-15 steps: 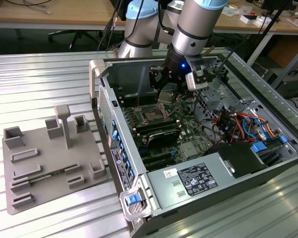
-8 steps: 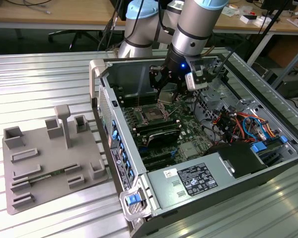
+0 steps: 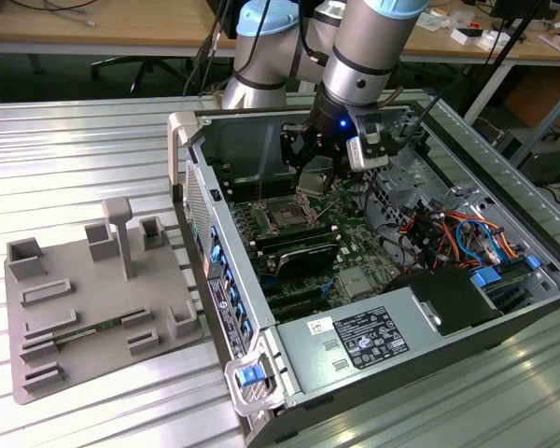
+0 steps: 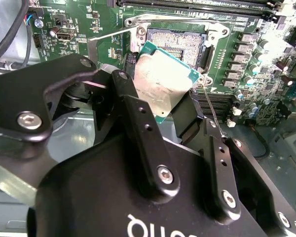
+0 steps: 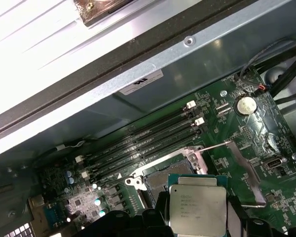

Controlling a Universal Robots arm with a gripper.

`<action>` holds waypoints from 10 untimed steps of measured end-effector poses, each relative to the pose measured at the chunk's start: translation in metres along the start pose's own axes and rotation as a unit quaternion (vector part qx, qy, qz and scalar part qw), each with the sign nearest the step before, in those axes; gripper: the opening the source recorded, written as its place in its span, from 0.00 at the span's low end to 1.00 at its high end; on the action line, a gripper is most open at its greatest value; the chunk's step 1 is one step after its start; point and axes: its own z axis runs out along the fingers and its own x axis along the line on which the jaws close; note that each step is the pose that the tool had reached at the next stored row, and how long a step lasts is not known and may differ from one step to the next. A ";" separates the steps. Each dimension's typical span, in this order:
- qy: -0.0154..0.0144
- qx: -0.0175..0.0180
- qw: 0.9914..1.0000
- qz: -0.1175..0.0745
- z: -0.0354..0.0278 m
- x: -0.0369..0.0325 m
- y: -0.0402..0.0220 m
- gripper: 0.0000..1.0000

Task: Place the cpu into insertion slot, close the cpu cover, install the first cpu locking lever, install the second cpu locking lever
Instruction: 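Place the cpu into insertion slot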

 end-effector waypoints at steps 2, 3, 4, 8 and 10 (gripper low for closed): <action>-0.001 0.001 1.000 0.002 0.0002 0.0000 0.0000 0.55; -0.002 0.003 1.000 0.004 0.0002 0.0000 -0.0001 0.55; -0.003 0.005 1.000 0.006 0.0003 0.0000 0.0000 0.55; -0.006 0.011 1.000 0.012 0.0006 -0.0001 0.0000 0.55; -0.007 0.012 1.000 0.017 0.0007 0.0000 -0.0001 0.55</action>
